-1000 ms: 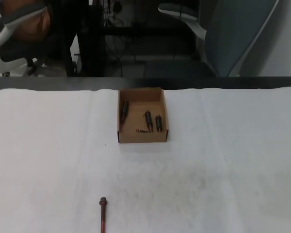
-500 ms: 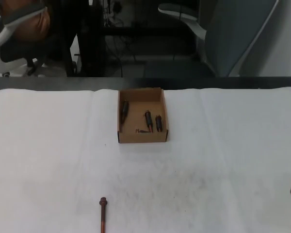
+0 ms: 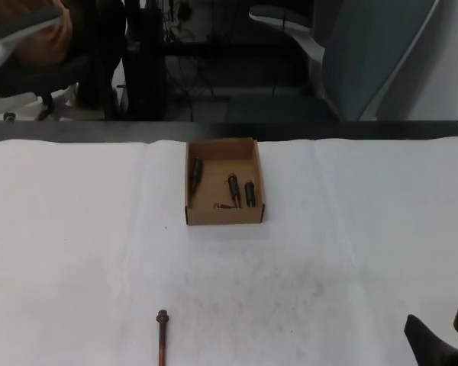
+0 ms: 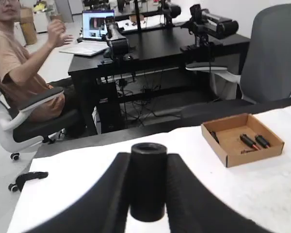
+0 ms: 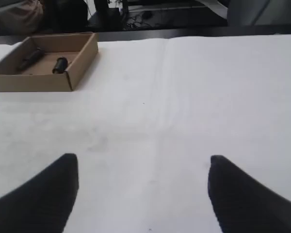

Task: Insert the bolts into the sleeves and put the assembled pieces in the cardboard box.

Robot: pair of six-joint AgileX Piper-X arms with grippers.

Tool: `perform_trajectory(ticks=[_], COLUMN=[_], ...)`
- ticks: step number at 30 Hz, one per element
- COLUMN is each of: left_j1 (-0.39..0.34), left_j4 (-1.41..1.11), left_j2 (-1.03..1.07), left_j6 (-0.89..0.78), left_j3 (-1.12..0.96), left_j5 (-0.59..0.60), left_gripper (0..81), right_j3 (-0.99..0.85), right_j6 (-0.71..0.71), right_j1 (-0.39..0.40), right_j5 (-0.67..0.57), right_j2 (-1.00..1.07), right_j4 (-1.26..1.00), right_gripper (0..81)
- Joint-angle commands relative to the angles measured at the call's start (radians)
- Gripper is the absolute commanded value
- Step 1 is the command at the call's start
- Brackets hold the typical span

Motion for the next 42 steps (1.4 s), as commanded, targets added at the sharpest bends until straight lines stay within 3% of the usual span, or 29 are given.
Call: perform_trajectory(ticks=[1, 3, 6, 12, 20, 42], left_j1=[0.002, 0.002, 0.002, 0.002, 0.002, 0.002], left_j4=[0.035, 0.039, 0.039, 0.039, 0.047, 0.039], left_j2=[0.011, 0.011, 0.011, 0.011, 0.011, 0.011], left_j6=[-0.030, -0.038, -0.041, -0.041, -0.047, -0.047], left_j3=[-0.005, -0.005, -0.005, -0.005, -0.004, -0.004], left_j5=[0.007, 0.007, 0.007, 0.007, 0.007, 0.023], left_gripper=[1.8, 1.8, 1.8, 1.8, 1.8, 1.8], right_j3=[-0.010, -0.010, -0.010, -0.010, -0.010, -0.010], right_j6=[-0.009, -0.034, -0.062, -0.026, 0.075, 0.077], right_j1=[-0.084, -0.138, -0.188, -0.199, -0.199, -0.199], right_j5=[0.029, 0.069, -0.040, -0.183, -0.146, -0.140], right_j2=[0.045, 0.076, 0.113, 0.188, 0.209, 0.209], right_j4=[-0.006, -0.009, -0.001, 0.023, 0.057, 0.056], right_gripper=[70.0, 70.0, 70.0, 70.0, 70.0, 70.0])
